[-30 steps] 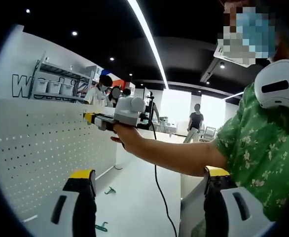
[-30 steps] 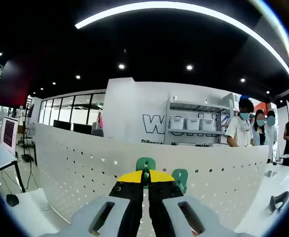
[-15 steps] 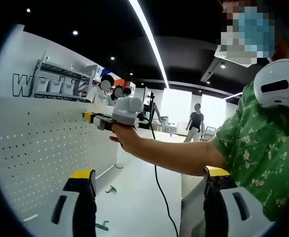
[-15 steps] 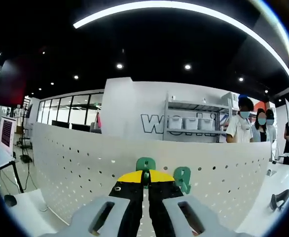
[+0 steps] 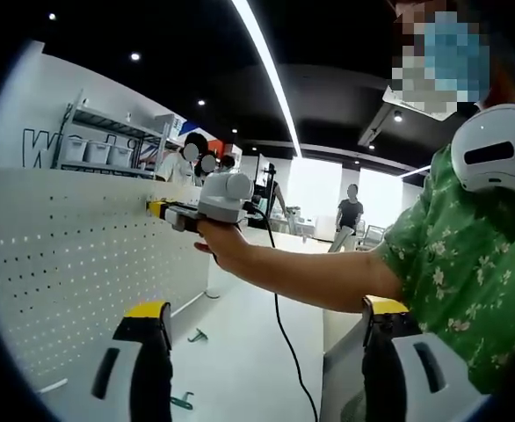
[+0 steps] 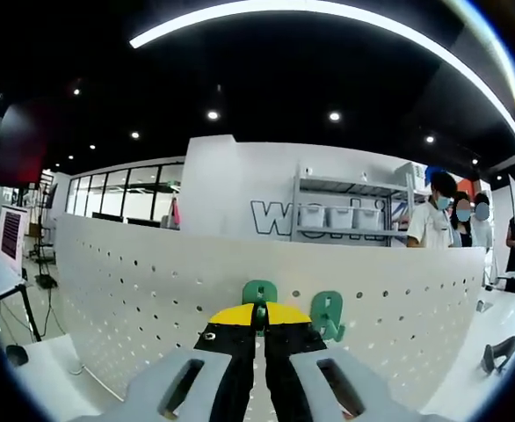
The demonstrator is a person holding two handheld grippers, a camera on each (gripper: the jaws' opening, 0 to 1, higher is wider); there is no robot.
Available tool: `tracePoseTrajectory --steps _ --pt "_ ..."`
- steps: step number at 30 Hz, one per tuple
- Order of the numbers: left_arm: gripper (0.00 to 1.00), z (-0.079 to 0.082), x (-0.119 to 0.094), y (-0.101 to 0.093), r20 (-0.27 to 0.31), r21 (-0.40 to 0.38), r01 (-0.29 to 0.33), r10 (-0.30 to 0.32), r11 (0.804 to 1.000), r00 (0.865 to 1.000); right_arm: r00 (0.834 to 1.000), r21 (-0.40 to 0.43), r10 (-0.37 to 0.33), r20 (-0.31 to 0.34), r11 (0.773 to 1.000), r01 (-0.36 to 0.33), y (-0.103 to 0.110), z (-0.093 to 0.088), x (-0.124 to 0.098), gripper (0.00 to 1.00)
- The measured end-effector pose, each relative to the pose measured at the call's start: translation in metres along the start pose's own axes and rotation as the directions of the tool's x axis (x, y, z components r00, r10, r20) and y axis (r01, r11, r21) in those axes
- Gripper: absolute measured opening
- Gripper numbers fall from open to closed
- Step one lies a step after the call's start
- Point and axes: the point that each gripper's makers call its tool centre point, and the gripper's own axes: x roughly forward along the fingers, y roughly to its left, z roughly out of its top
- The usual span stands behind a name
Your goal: Insert the hook assembly into the mounting plate slot until the hook locks in place.
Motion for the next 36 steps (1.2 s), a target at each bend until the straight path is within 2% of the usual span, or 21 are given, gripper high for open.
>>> tracePoseTrajectory --steps 24,36 --pt "0.90 -0.0026 -0.0001 0.0037 -0.009 -0.005 0.006 -0.006 1.000 1.000 1.000 -0.003 -0.007 0.001 1.000 0.007 -0.0017 -0.0021 0.0042 0.01" --pt "0.89 -0.0048 -0.0010 0.0060 -0.013 -0.009 0.005 -0.006 1.000 1.000 1.000 0.016 -0.017 0.026 1.000 0.016 -0.0026 -0.0031 0.0061 0.01"
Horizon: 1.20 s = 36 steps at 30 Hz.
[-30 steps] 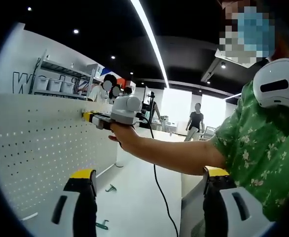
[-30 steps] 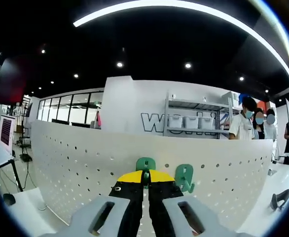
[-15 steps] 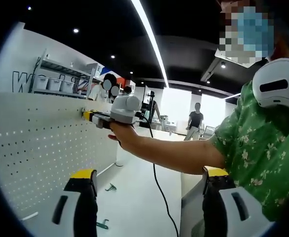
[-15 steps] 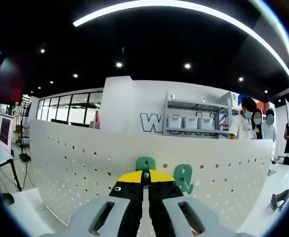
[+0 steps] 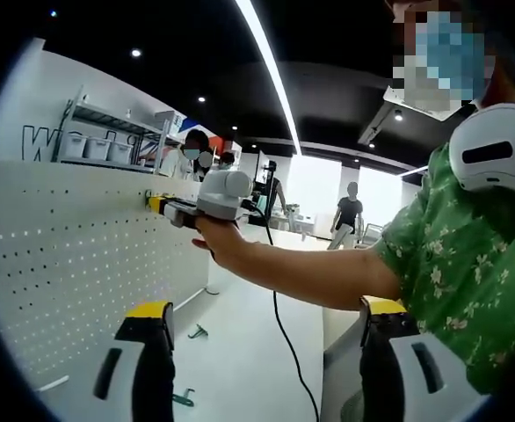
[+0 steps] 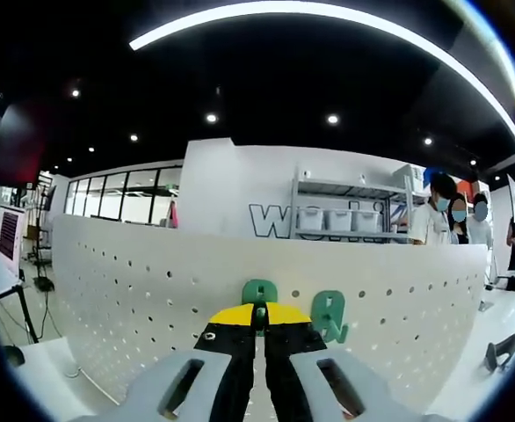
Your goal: Insert the hook assembly into the mounting plate slot until the hook locks in place.
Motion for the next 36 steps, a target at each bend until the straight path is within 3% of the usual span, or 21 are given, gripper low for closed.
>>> tracePoseTrajectory --steps 36 --pt "0.87 -0.0053 0.0020 0.0054 -0.012 -0.012 0.009 -0.009 1.000 1.000 0.999 -0.026 -0.002 0.051 1.000 0.003 0.0012 -0.0018 0.0000 0.01"
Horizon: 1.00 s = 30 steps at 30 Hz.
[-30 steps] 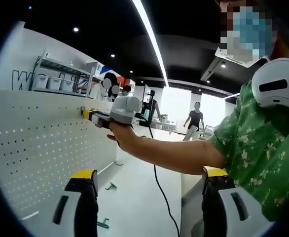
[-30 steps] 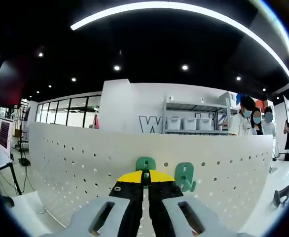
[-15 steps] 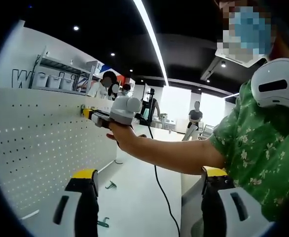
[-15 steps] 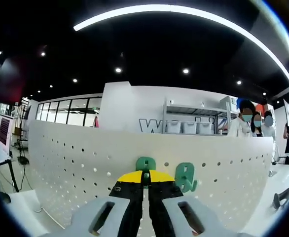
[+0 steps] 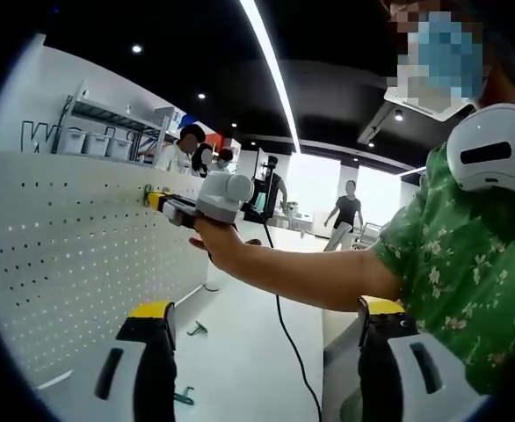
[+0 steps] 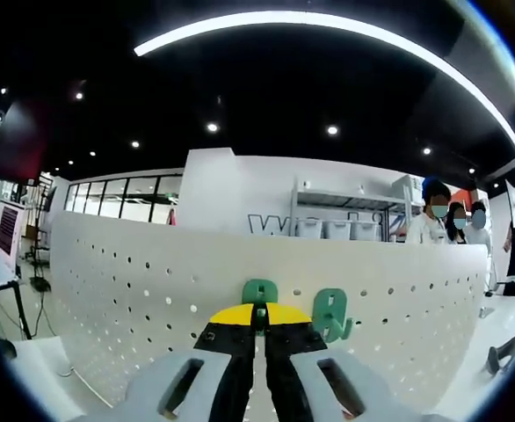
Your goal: Insert the hook assembly into the mounting plate slot until the hook locks in place.
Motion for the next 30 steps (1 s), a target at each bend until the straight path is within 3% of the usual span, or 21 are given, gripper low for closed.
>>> tracePoseTrajectory --steps 30 --pt "0.86 -0.0022 -0.0001 0.0002 -0.004 0.002 -0.001 0.001 1.000 1.000 0.999 0.018 -0.014 -0.041 1.000 0.015 -0.0024 -0.0058 -0.0012 0.01"
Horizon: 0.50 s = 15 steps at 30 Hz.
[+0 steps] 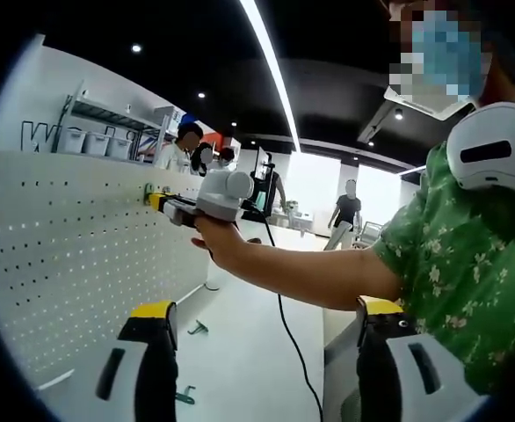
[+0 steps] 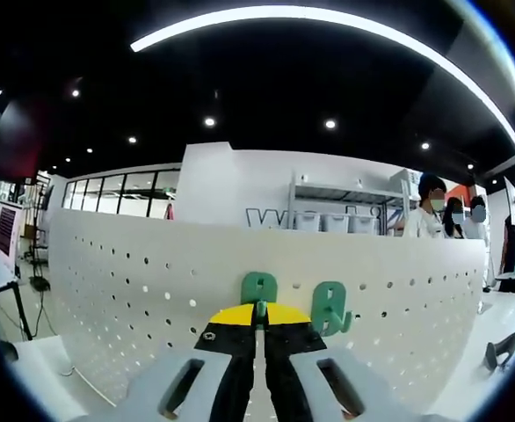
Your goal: Insert the hook assembly into the mounting plate slot until the hook locks in place.
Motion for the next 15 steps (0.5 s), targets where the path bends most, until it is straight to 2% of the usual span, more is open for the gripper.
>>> tracePoseTrajectory --steps 12,15 --pt "0.85 0.0004 0.0013 0.0009 -0.002 0.002 0.003 -0.003 1.000 1.000 1.000 0.007 0.010 0.019 1.000 -0.010 0.0023 0.0007 -0.0029 0.04" --pt "0.85 -0.0003 0.0018 0.0009 -0.005 0.002 0.004 -0.004 1.000 1.000 1.000 -0.020 0.013 0.019 1.000 -0.012 0.0040 0.0013 -0.0016 0.03"
